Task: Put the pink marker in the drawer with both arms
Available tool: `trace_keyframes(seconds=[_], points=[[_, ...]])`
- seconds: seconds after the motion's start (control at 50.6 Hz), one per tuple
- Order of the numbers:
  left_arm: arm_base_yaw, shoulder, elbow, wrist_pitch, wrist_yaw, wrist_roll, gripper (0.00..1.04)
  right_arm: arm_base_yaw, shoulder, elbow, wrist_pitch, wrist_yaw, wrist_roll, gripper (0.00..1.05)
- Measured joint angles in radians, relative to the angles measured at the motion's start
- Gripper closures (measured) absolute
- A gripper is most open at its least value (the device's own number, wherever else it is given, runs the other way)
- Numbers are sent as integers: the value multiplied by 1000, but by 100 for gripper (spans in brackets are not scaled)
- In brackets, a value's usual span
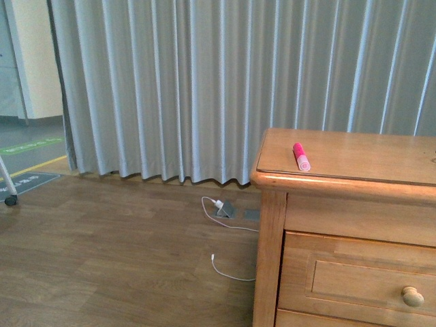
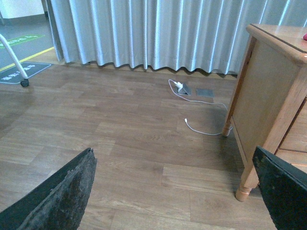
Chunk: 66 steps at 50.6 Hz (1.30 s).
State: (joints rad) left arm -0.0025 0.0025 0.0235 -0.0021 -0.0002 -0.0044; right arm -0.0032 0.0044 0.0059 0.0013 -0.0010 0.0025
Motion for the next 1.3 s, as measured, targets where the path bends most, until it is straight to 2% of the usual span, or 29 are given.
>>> trace_keyframes(seconds=[1.304], points=[[0,0,0,0,0,0,6,0,0,0,0,0,0,8]])
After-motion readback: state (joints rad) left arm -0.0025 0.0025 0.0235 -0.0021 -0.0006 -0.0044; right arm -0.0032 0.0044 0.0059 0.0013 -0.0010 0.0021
